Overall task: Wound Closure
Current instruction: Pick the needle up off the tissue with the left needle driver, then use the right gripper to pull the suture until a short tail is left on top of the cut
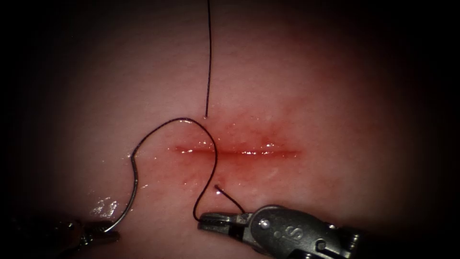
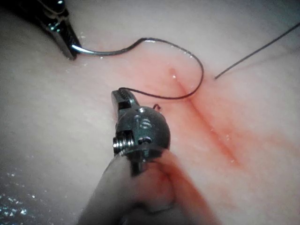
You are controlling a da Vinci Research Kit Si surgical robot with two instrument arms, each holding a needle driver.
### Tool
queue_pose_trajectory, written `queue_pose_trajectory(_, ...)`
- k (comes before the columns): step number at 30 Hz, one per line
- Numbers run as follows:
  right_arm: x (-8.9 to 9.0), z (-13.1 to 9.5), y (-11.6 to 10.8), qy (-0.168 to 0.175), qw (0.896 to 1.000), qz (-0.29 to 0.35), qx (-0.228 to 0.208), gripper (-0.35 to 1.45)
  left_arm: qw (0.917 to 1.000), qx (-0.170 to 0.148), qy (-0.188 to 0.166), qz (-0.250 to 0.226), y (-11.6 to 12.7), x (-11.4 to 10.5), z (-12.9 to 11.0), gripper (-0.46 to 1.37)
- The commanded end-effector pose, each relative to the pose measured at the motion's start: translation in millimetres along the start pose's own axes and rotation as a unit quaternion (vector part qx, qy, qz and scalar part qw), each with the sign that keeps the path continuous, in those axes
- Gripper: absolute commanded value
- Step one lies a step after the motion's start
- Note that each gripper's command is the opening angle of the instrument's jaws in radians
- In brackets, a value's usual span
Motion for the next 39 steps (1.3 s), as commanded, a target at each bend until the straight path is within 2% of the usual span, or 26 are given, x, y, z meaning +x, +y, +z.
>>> queue_pose_trajectory(1,0.0,0.0,0.0,0.0,1.0,0.0,-0.001,-0.35,0.9999,-0.007,0.002,-0.011,-0.3,0.1,0.0,-0.35)
queue_pose_trajectory(4,0.0,0.0,0.0,0.0,1.0,0.0,-0.002,-0.35,0.9997,0.005,0.014,-0.018,-0.7,0.5,-0.2,-0.35)
queue_pose_trajectory(6,0.0,0.1,0.0,0.0,1.0,0.001,-0.002,-0.35,0.9986,0.011,0.037,-0.036,-0.8,1.2,-0.9,-0.35)
queue_pose_trajectory(8,0.1,0.1,0.0,0.0,1.0,0.001,-0.003,-0.35,0.9955,0.004,0.079,-0.052,-0.5,2.4,-2.0,-0.35)
queue_pose_trajectory(10,0.1,0.2,0.0,0.0,1.0,0.001,-0.003,-0.28,0.9927,0.0,0.111,-0.047,-0.3,3.2,-2.9,-0.35)
queue_pose_trajectory(11,0.1,0.2,0.0,0.0,1.0,0.001,-0.003,-0.18,0.9906,-0.002,0.131,-0.04,-0.2,3.7,-3.5,-0.35)
queue_pose_trajectory(12,0.2,0.3,0.0,0.0,1.0,0.001,-0.004,0.01,0.9861,-0.001,0.164,-0.028,0.0,4.7,-4.8,-0.35)
queue_pose_trajectory(15,0.2,0.4,0.0,0.0,1.0,0.002,-0.004,0.31,0.9796,0.004,0.2,-0.016,0.1,5.8,-6.4,-0.35)
queue_pose_trajectory(18,0.3,0.5,-0.1,0.0,1.0,0.002,-0.005,0.79,0.9718,0.016,0.235,-0.002,0.2,6.9,-8.3,-0.35)
queue_pose_trajectory(19,0.3,0.5,-0.2,0.0,1.0,0.002,-0.006,1.01,0.9681,0.022,0.25,0.003,0.1,7.3,-9.2,-0.35)
queue_pose_trajectory(22,0.5,0.5,-0.3,0.0,1.0,0.004,-0.006,1.14,0.9657,0.035,0.257,0.018,-0.2,7.5,-10.2,-0.35)
queue_pose_trajectory(26,1.2,0.1,-0.4,-0.002,1.0,0.009,-0.019,1.41,0.9611,0.052,0.269,0.038,-0.9,7.2,-11.8,-0.35)
queue_pose_trajectory(31,2.0,-0.6,-0.6,-0.003,1.0,0.011,-0.021,1.43,0.9539,0.07,0.288,0.049,-1.8,6.8,-13.1,-0.35)
queue_pose_trajectory(39,2.6,-3.1,-0.2,-0.006,1.0,0.003,-0.027,1.43,0.9489,0.091,0.296,0.057,-3.6,5.1,-14.5,-0.35)
